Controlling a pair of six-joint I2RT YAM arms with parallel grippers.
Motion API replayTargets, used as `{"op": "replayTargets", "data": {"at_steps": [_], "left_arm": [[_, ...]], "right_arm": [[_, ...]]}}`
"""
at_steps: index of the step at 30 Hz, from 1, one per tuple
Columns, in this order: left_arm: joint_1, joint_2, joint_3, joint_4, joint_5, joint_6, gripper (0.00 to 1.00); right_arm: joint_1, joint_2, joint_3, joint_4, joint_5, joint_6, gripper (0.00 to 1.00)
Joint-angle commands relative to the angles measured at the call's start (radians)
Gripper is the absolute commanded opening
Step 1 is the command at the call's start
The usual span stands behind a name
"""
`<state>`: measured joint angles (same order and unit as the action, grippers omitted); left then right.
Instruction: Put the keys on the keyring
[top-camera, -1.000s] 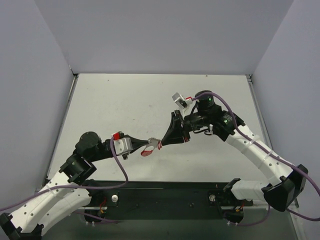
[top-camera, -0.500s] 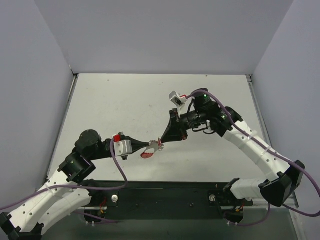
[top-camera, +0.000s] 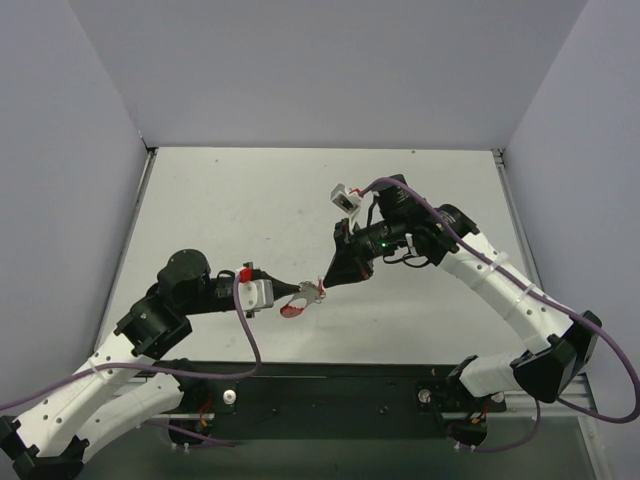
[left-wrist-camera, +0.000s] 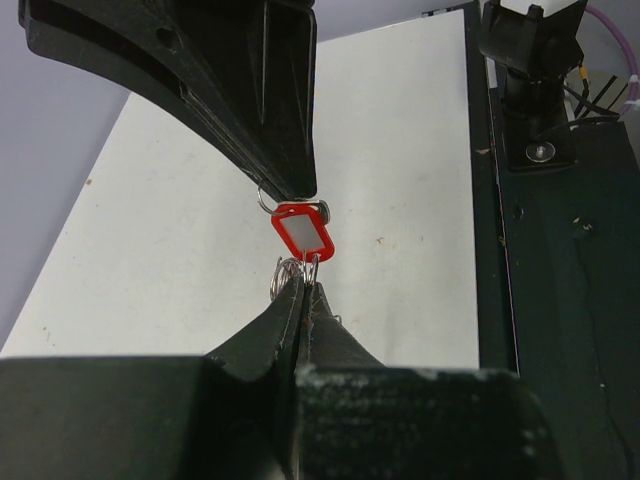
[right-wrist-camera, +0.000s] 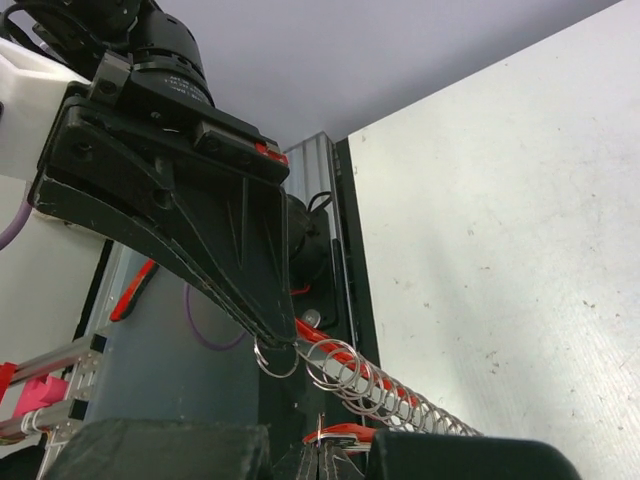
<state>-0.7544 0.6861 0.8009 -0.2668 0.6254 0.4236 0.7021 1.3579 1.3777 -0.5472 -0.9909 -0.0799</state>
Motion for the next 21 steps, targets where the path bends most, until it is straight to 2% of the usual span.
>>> {"op": "replayTargets", "data": {"at_steps": [1, 21], "left_arm": [[-0.014, 0.018, 0.073, -0.035, -0.021, 0.056, 0.00], [-0.039, 0.036, 0.064, -0.025, -0.056, 0.058, 0.00]], "right_arm": [[0.007, 0.009, 0.064, -0.042, -0.015, 0.005, 0.00], [0.053, 0.109, 0.133, -0.122, 0.028, 0.045, 0.00]]}}
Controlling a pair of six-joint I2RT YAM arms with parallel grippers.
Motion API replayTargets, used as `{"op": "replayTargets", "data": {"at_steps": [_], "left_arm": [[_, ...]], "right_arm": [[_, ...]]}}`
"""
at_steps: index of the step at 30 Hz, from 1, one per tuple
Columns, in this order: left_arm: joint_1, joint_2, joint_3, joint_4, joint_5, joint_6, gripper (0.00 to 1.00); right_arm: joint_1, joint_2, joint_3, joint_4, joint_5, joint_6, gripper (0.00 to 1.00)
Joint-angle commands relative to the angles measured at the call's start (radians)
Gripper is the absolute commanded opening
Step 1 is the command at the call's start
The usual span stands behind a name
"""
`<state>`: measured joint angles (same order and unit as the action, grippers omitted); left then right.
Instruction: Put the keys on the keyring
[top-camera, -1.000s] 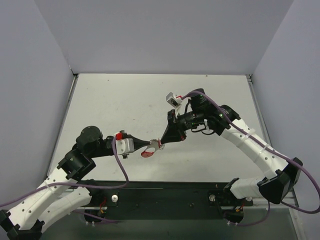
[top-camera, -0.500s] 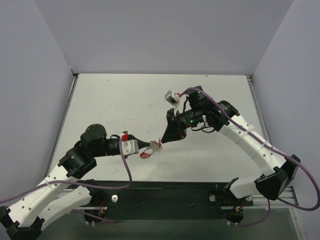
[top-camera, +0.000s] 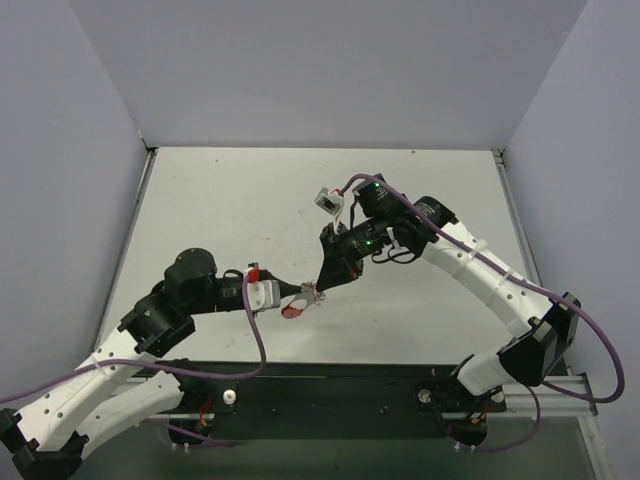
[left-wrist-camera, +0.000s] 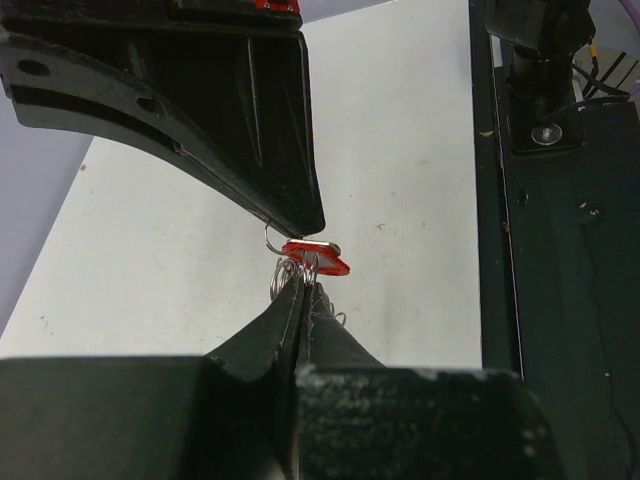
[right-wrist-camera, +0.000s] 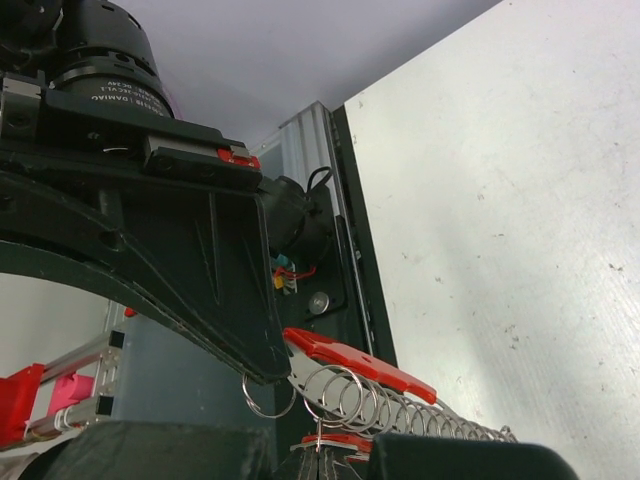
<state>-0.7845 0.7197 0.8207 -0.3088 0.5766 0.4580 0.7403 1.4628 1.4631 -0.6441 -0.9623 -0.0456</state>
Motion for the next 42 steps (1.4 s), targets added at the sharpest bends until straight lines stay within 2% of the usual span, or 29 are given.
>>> {"op": "replayTargets", "data": {"at_steps": [1, 16, 42], "left_arm": [[-0.010, 0.003, 0.044, 0.014, -0.009, 0.027, 0.00], [-0.018, 0.003, 0.034, 0.025, -0.064, 0.025, 0.00], [-0.028, 0.021, 0.032, 0.014, -0.073, 0.027, 0.00]], "right_arm": [[0.014, 0.007, 0.051, -0.026, -0.001, 0.010, 0.00], [0.031, 0.037, 0.080, -0.065, 0.007, 0.012, 0.00], [0.050, 0.053, 0.117, -0.101, 0.019, 0.009, 0.00]]}}
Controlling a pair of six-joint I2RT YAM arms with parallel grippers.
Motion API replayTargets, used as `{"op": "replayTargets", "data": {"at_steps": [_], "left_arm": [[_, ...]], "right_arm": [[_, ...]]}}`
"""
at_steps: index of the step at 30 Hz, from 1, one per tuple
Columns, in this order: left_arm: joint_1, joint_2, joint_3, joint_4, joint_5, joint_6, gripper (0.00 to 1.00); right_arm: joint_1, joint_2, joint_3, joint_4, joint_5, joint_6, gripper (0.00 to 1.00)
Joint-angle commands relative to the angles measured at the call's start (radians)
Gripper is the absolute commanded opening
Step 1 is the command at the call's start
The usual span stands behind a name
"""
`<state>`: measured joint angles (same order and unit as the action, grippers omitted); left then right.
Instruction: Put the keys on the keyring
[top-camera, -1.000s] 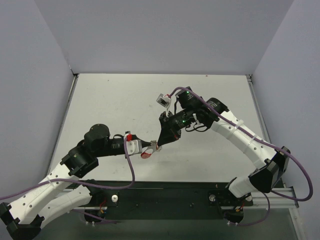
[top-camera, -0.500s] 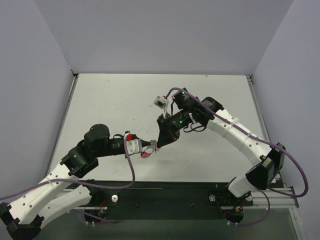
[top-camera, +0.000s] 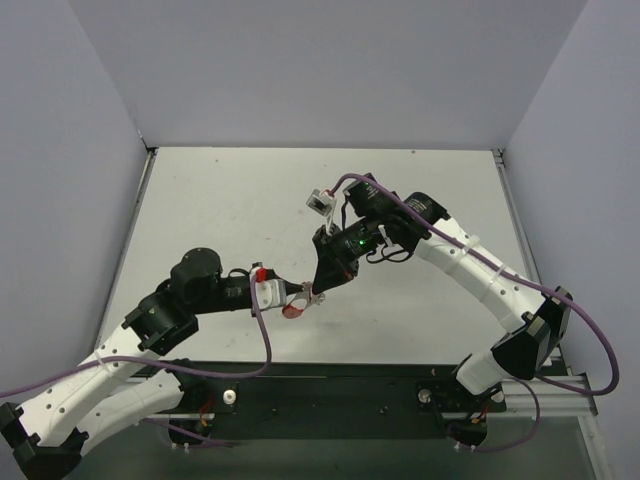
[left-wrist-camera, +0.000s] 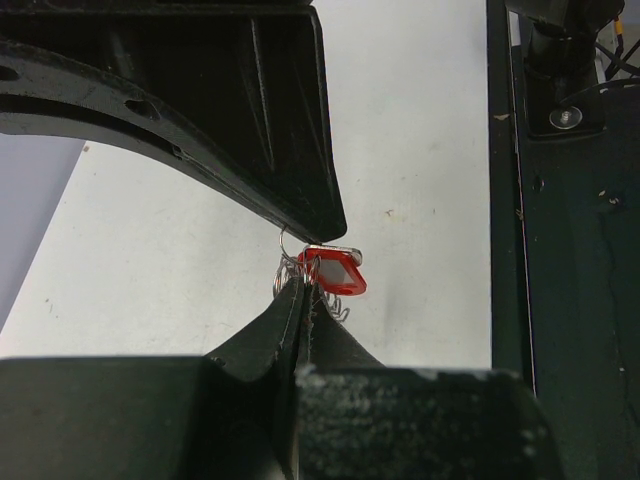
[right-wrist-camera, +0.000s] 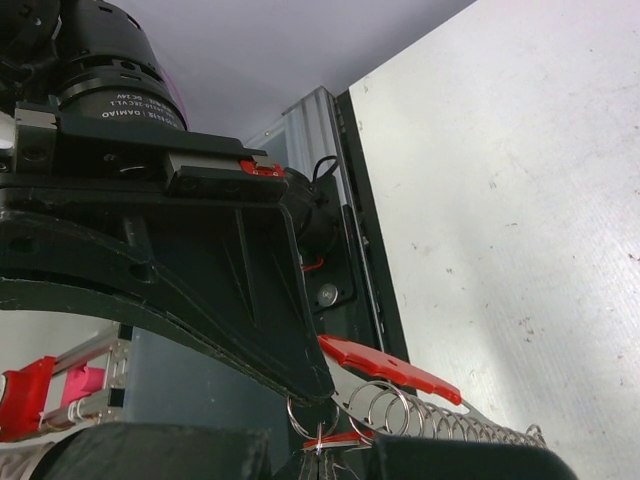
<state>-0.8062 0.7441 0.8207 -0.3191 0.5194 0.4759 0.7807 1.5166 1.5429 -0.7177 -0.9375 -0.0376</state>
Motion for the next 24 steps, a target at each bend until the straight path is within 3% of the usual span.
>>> {"op": "replayTargets", "data": {"at_steps": [1, 24], "left_arm": [[-0.007, 0.000, 0.032, 0.025, -0.019, 0.010, 0.00], [-0.024, 0.018, 0.037, 0.018, -0.119, 0.001, 0.00]], "right_arm": [[0.012, -0.003, 0.036, -0.029, -0.004, 0.001, 0.00], [0.040, -0.003, 0.068, -0.048, 0.012, 0.021, 0.00]]}}
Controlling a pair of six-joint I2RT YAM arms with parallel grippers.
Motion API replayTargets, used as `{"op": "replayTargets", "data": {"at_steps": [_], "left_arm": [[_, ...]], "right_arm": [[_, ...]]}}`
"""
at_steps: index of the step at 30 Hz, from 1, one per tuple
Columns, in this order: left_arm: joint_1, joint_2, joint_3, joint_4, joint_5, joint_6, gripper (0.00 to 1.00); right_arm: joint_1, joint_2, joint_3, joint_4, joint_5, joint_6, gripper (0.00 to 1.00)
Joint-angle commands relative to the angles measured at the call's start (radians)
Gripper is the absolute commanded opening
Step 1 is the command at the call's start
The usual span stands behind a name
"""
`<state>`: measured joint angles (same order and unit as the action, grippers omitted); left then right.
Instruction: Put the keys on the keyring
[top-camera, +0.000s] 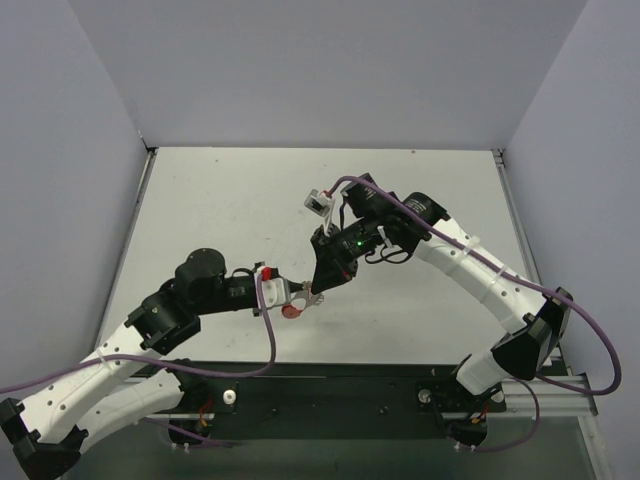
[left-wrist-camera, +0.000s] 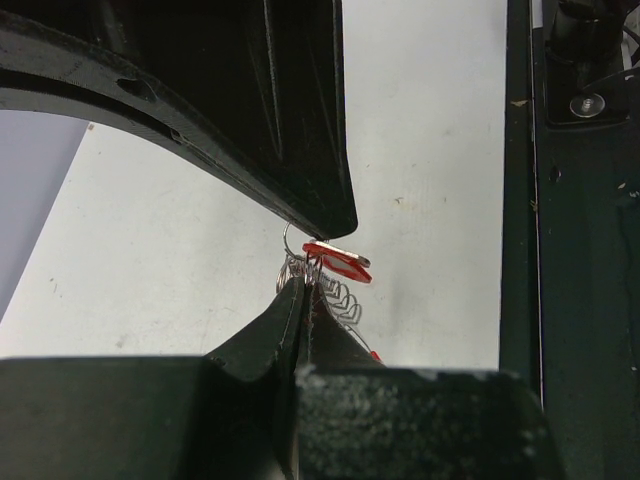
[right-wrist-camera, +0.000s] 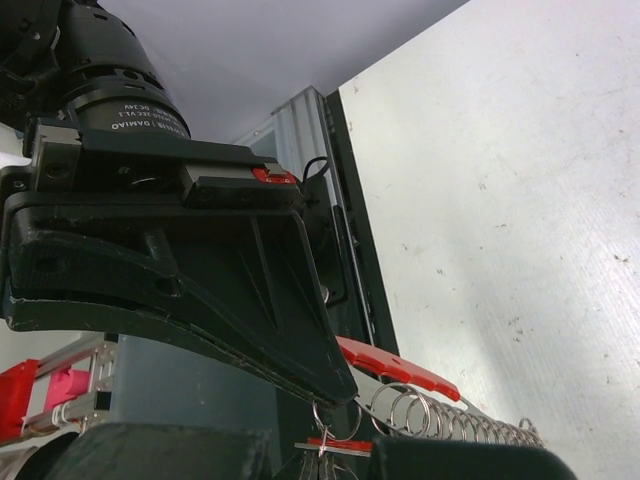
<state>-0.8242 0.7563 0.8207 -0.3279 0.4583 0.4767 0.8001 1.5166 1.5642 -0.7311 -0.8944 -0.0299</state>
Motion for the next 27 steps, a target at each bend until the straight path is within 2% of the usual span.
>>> {"op": "replayTargets", "data": {"at_steps": [1, 14, 19, 27], "left_arm": [[-0.007, 0.009, 0.038, 0.027, -0.066, -0.001, 0.00], [-0.056, 0.028, 0.074, 0.069, -0.228, -0.056, 0.00], [-0.127, 0.064, 0.101, 0.084, -0.299, -0.070, 0.00], [-0.288, 0.143, 0.120, 0.150, -0.530, -0.079, 0.00]], "right_arm": [[0.024, -0.003, 0.049, -0.034, -0.029, 0.015, 0.00], [0.053, 0.020, 0.083, -0.016, -0.040, 0.061, 0.00], [0.056, 0.016, 0.080, 0.004, -0.051, 0.076, 0.00], [0.057, 0.004, 0.076, 0.025, -0.047, 0.094, 0.00]]}}
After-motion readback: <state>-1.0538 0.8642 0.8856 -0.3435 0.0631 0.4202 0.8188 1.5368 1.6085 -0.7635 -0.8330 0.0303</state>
